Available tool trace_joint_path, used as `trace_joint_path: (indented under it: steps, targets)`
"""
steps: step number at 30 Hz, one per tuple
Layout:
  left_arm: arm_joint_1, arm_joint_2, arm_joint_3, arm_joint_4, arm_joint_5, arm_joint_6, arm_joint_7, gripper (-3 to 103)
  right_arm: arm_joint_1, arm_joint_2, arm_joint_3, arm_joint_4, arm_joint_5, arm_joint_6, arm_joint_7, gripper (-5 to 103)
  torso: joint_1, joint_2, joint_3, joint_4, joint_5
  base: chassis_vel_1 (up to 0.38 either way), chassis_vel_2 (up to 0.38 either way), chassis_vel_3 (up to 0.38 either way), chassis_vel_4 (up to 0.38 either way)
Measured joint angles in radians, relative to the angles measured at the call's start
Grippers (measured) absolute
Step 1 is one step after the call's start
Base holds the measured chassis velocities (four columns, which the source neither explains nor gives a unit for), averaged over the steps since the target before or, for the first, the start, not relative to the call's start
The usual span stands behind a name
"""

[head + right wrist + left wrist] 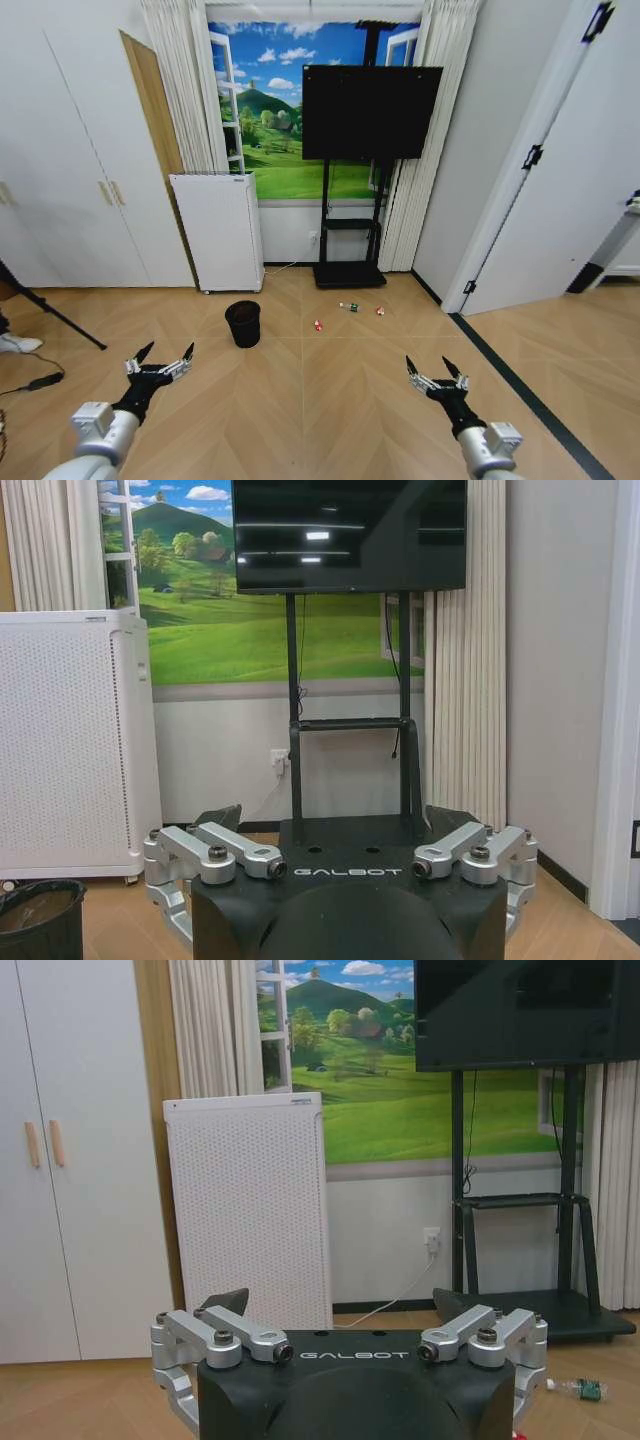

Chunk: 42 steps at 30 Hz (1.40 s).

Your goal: Pick up the trash bin and place the garbage on the floor into it.

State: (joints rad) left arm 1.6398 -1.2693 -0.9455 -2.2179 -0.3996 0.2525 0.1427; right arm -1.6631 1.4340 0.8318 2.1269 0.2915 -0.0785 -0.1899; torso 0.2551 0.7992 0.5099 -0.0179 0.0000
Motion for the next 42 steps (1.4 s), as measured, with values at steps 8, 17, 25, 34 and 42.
trace_joint_path:
  steps: [8, 17, 25, 34, 42]
  targets:
    - [0.004, -0.006, 0.002, 0.008, 0.005, -0.002, 0.007, 100, -0.013, 0.003, 0.004, -0.004, -0.001, 0.011, -0.011, 100, 0.000, 0.000, 0.000, 0.0000, 0.0000, 0.000, 0.000, 0.000, 0.000]
    - [0.004, -0.005, 0.003, 0.012, 0.005, -0.003, 0.009, 100, -0.018, 0.006, 0.003, -0.007, -0.004, 0.018, -0.021, 100, 0.000, 0.000, 0.000, 0.0001, 0.0000, -0.075, 0.066, 0.072, -0.071]
    - [0.000, -0.003, 0.004, 0.015, 0.005, -0.003, 0.010, 100, -0.019, 0.006, 0.001, -0.011, -0.008, 0.019, -0.022, 100, 0.000, 0.000, 0.000, 0.0001, 0.0000, -0.218, 0.219, 0.210, -0.223]
    - [0.000, -0.005, 0.008, 0.019, 0.008, -0.002, 0.010, 100, -0.018, 0.007, -0.003, -0.019, -0.009, 0.022, -0.023, 100, 0.000, 0.000, 0.000, 0.0000, 0.0001, -0.287, 0.293, 0.289, -0.300]
    - [-0.002, -0.008, 0.008, 0.023, 0.006, 0.000, 0.010, 100, -0.017, 0.010, -0.008, -0.023, -0.014, 0.024, -0.024, 100, 0.000, 0.000, 0.000, 0.0000, -0.0001, -0.345, 0.359, 0.369, -0.358]
